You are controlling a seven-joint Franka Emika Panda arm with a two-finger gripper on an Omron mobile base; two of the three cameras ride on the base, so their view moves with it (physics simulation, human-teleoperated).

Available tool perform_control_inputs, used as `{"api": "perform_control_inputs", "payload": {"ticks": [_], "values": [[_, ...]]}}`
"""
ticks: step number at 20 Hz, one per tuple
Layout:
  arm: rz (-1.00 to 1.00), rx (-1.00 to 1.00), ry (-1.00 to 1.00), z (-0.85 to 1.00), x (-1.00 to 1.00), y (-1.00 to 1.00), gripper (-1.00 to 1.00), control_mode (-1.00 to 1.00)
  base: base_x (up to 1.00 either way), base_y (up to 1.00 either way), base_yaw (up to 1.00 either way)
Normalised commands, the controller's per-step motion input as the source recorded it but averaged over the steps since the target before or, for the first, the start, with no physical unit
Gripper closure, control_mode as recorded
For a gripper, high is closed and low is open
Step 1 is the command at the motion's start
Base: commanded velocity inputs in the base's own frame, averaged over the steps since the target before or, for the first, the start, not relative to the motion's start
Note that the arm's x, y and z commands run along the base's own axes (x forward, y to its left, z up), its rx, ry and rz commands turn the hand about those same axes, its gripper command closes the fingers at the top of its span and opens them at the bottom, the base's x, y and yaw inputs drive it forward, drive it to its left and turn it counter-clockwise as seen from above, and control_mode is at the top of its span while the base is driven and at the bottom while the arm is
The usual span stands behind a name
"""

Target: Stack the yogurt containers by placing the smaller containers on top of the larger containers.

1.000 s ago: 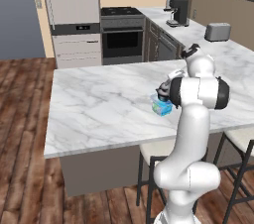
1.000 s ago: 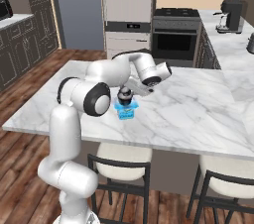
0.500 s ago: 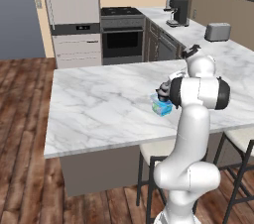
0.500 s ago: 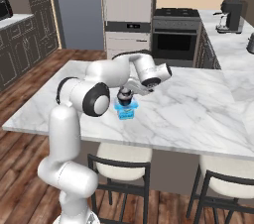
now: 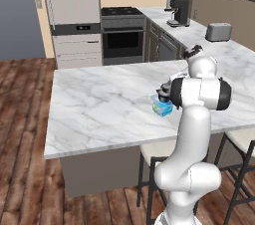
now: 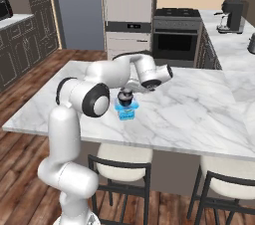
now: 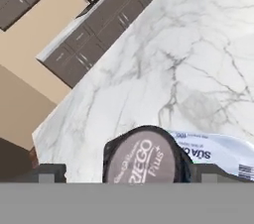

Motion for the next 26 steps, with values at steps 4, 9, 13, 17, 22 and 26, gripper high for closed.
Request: {"api": "perform_control_inputs", "payload": {"ticks": [4, 9, 13, 17, 22, 26], "values": [[0.00, 0.00, -0.24, 0.00, 0.42, 0.00, -1.00, -1.00, 0.00, 0.00, 0.00], [0.00, 0.00, -0.21, 0.00, 0.34, 0.03, -1.00, -1.00, 0.00, 0.00, 0.00], [0.00, -0.02, -0.10, 0.66, -0.21, 0.01, -1.00, -1.00, 0.00, 0.00, 0.00], [-0.17, -0.08, -0.01, 0.96, -0.93, 0.00, -1.00, -1.00, 0.00, 0.00, 0.00], [-0.44, -0.17, 0.00, 0.62, -1.00, 0.01, -1.00, -1.00, 0.00, 0.00, 0.00], [-0.48, -0.24, 0.01, 0.57, -0.91, 0.20, -1.00, -1.00, 0.00, 0.00, 0.00]]}}
